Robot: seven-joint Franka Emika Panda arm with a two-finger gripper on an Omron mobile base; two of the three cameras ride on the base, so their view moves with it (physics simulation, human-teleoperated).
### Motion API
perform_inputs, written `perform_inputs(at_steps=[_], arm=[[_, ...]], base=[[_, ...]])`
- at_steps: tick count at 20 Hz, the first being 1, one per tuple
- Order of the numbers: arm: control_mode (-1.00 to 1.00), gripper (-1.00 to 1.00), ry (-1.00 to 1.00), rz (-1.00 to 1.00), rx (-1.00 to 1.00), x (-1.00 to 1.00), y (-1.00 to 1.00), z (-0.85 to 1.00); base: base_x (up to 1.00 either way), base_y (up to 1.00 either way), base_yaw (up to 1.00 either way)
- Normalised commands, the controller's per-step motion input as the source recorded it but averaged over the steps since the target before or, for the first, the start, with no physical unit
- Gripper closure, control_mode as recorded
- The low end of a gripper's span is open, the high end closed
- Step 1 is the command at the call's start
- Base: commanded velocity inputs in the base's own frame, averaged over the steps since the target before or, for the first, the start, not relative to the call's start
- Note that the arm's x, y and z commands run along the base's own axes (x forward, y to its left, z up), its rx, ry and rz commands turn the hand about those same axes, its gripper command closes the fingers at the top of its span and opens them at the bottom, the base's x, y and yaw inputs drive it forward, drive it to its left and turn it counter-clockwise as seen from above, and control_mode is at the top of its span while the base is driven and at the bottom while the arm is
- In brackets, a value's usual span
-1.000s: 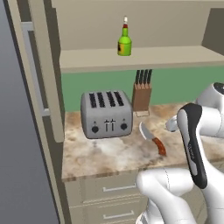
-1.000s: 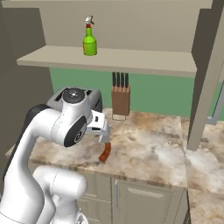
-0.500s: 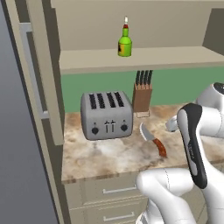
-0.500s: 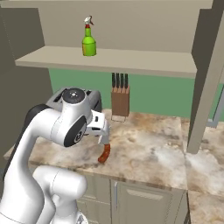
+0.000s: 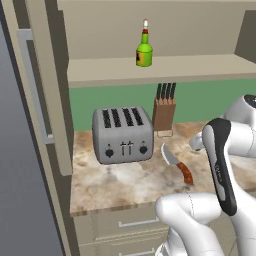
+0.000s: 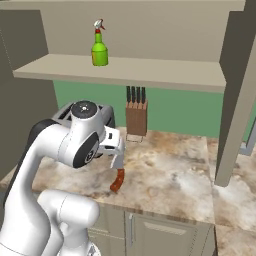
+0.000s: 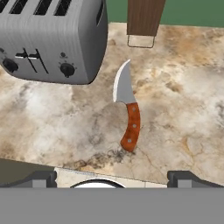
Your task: Move the cutting board and knife to the sink. Then move spray from the cabinet to the counter.
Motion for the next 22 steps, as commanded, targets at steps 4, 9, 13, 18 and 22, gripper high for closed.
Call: perform_inputs(at_steps=[4, 9, 13, 18, 22], arm=[[1.0, -1.0, 0.0, 0.0, 0.0, 0.0, 0.0, 0.0], [-1.0, -1.0, 0.12, 0.0, 0.0, 0.12, 0.0, 0.0], [-1.0, -1.0, 0.25, -0.05, 0.0, 0.2, 0.0, -0.02], [-1.0, -1.0, 0.27, -0.01, 0.05, 0.14, -0.1, -0.06], [-1.0, -1.0, 0.29, 0.0, 0.0, 0.15, -0.02, -0.16]], base=[[0.0, 0.0, 0.0], [0.0, 0.0, 0.0], [0.0, 0.0, 0.0], [0.0, 0.0, 0.0], [0.0, 0.0, 0.0]])
